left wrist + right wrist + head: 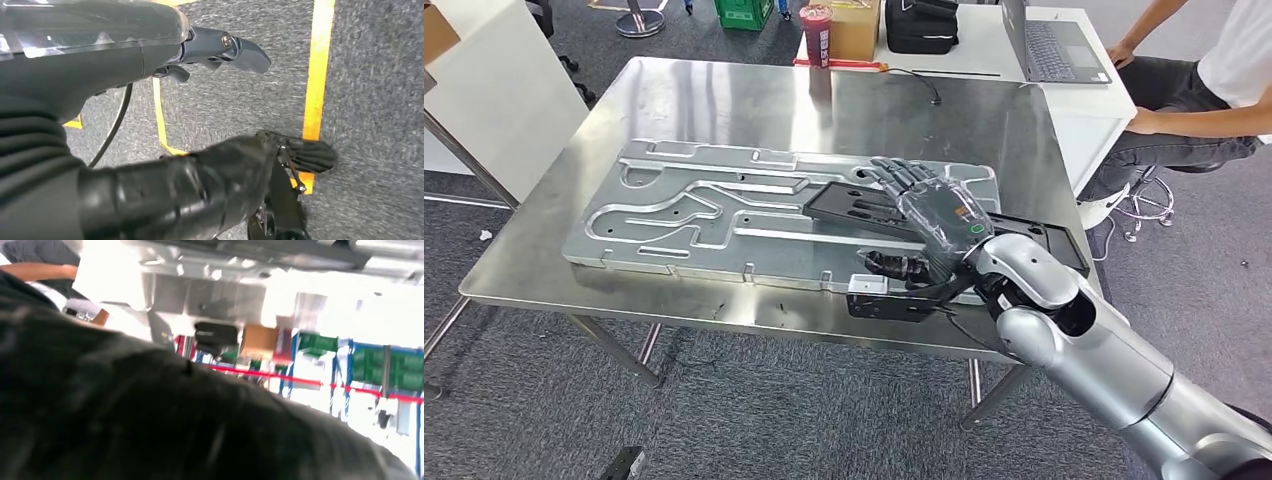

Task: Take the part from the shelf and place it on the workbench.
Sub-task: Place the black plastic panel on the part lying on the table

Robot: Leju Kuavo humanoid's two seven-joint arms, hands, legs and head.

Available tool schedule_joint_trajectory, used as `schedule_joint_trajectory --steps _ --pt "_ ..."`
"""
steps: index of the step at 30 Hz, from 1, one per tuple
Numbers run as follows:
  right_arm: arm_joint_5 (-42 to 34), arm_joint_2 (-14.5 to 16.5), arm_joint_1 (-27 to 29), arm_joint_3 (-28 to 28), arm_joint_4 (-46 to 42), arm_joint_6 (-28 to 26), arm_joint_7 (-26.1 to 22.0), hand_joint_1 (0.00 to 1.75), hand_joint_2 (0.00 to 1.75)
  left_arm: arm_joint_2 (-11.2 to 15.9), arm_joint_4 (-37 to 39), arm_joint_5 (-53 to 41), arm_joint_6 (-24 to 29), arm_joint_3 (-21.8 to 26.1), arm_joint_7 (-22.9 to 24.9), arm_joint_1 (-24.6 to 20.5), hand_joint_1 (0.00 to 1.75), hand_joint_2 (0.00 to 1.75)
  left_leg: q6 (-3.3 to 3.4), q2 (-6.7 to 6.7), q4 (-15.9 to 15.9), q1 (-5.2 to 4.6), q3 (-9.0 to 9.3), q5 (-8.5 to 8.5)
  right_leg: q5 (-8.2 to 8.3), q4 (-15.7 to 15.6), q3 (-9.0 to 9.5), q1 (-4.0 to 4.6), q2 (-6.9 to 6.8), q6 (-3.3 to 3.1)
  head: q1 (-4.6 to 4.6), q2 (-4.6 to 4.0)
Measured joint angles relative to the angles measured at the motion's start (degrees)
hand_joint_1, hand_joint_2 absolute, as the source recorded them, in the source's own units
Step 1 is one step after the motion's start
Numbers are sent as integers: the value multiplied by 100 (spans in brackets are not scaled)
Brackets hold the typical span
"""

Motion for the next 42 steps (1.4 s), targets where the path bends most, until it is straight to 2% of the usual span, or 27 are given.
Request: schedule_joint_trajectory --steps 2,4,5,7,9,10,11,12,14,16,17,20,22,24,25,26,27,29,31,33,35,36,37,39,40,41,42 --pt "8 -103 9 -72 -106 -36 0 0 0 -3 -7 -5 18 6 17 5 0 175 -113 -25 31 -8 -32 33 46 -191 77 37 40 -79 -8 -1" --pt "1 -192 11 -124 -168 -45 0 0 0 -14 -7 -7 16 8 20 22 0 175 -219 -38 16 4 -64 81 102 -185 6 56 47 -219 -12 -1" --pt "-3 -215 13 -139 -189 -46 0 0 0 -19 -7 -8 15 9 20 34 0 175 -246 -34 50 18 -106 25 142 -198 -37 62 40 -292 -16 0" --pt "-5 -246 20 -152 -226 -46 -1 0 0 -26 -7 -12 15 10 24 45 0 175 -243 -16 414 23 -261 -359 259 -236 -141 75 27 -433 -36 0" --pt "-6 -266 36 -156 -251 -46 -2 0 0 -26 -8 -15 21 10 26 35 0 175 -202 -13 1149 -20 -478 -907 360 -235 -264 143 18 -509 -54 0" --pt "-7 -276 51 -156 -257 -46 -2 0 0 -26 -9 -15 24 10 25 28 0 175 -182 -14 1479 -49 -538 -1068 410 -230 -333 183 15 -530 -55 0" --pt "-8 -293 68 -157 -264 -46 -1 0 0 -26 -9 -17 24 10 24 25 0 175 -153 -13 1657 -81 -519 -1111 460 -221 -402 221 14 -544 -56 0" --pt "-16 -319 84 -163 -279 -48 3 0 0 -26 -9 -20 21 10 20 24 0 175 -112 -13 1631 -113 -398 -1042 506 -210 -471 255 14 -552 -56 -1" --pt "-63 -416 107 -211 -335 -54 12 0 0 -24 -15 -25 7 11 5 21 0 175 14 -14 1022 -185 117 -819 589 -176 -586 301 11 -553 -56 0" --pt "-153 -579 143 -334 -419 -63 13 0 0 -16 -30 -29 -7 13 -16 16 0 175 119 -17 353 -256 587 -766 661 -153 -645 324 -6 -523 -52 0" --pt "-204 -665 175 -412 -459 -69 6 0 0 -13 -37 -32 -13 16 -24 16 0 175 152 -22 171 -285 688 -789 697 -153 -649 318 -19 -493 -56 0" --pt "-329 -932 317 -634 -563 -84 -27 0 0 -9 -42 -49 -27 47 -32 26 0 175 222 -19 24 -293 668 -656 778 -203 -646 302 -31 -378 -69 0" --pt "-392 -1114 430 -771 -628 -97 -38 0 0 -10 -42 -64 -35 72 -33 26 0 175 297 12 -59 -258 592 -489 445 31 -743 287 -18 -307 -61 0" --pt "-453 -1280 563 -903 -690 -122 -39 0 0 -11 -42 -78 -41 86 -38 28 0 175 333 30 -70 -252 439 -344 -144 689 -924 240 -15 -241 -53 0" --pt "-483 -1357 644 -962 -722 -133 -39 0 0 -12 -42 -81 -39 93 -43 32 0 175 327 31 -63 -251 351 -282 -321 1039 -986 216 -17 -210 -52 0" --pt "-508 -1428 727 -1013 -753 -140 -39 0 0 -13 -42 -85 -36 99 -48 36 0 175 316 31 -51 -249 265 -224 -370 1277 -988 193 -19 -182 -52 0" --pt "-527 -1488 800 -1050 -783 -143 -39 0 0 -14 -42 -86 -31 104 -53 38 0 175 300 32 -32 -245 181 -173 -303 1327 -898 172 -20 -162 -52 0" --pt "-548 -1589 889 -1119 -849 -147 -39 0 0 -15 -42 -87 -25 110 -63 35 0 175 257 34 31 -235 25 -91 -57 811 -405 134 -23 -141 -52 0" --pt "-552 -1654 921 -1184 -913 -153 -38 0 0 -16 -42 -87 -23 114 -68 29 0 175 189 36 88 -236 -84 -26 -55 32 142 143 -18 -164 -58 0" --pt "-564 -1707 968 -1246 -971 -171 -35 0 0 -20 -43 -86 -19 117 -69 27 0 175 110 36 91 -233 -115 52 -132 -300 313 188 -11 -227 -51 0" --pt "-606 -1777 1097 -1327 -1047 -216 -28 0 0 -25 -43 -85 -13 120 -68 34 0 175 35 22 77 -219 -133 111 -34 -345 254 196 -34 -321 -36 0" --pt "-636 -1815 1200 -1383 -1097 -250 -24 0 0 -30 -43 -84 -10 121 -66 41 0 175 13 14 131 -211 -176 24 37 -373 209 191 -52 -382 -45 0" --pt "-676 -1863 1335 -1462 -1158 -289 -22 0 0 -32 -42 -82 -9 125 -59 50 0 175 -2 6 289 -205 -244 -176 116 -405 156 181 -72 -435 -52 0" --pt "-761 -1961 1696 -1666 -1286 -359 -34 0 0 -37 -42 -74 -9 140 -45 58 0 175 -14 5 919 -195 -427 -778 263 -427 11 185 -93 -495 -76 0" --pt "-808 -2019 1922 -1795 -1351 -390 -50 0 0 -37 -42 -68 -9 153 -40 59 0 175 -23 5 1291 -193 -496 -1009 328 -422 -68 193 -102 -493 -80 0" --pt "-843 -2073 2167 -1936 -1413 -416 -69 0 0 -38 -43 -63 -13 171 -38 60 0 175 -29 5 1570 -193 -505 -1106 390 -414 -157 201 -111 -488 -81 0" --pt "-870 -2126 2413 -2079 -1474 -438 -85 0 0 -38 -43 -60 -16 193 -35 61 0 175 -30 6 1685 -194 -432 -1076 449 -401 -246 206 -119 -477 -80 0"
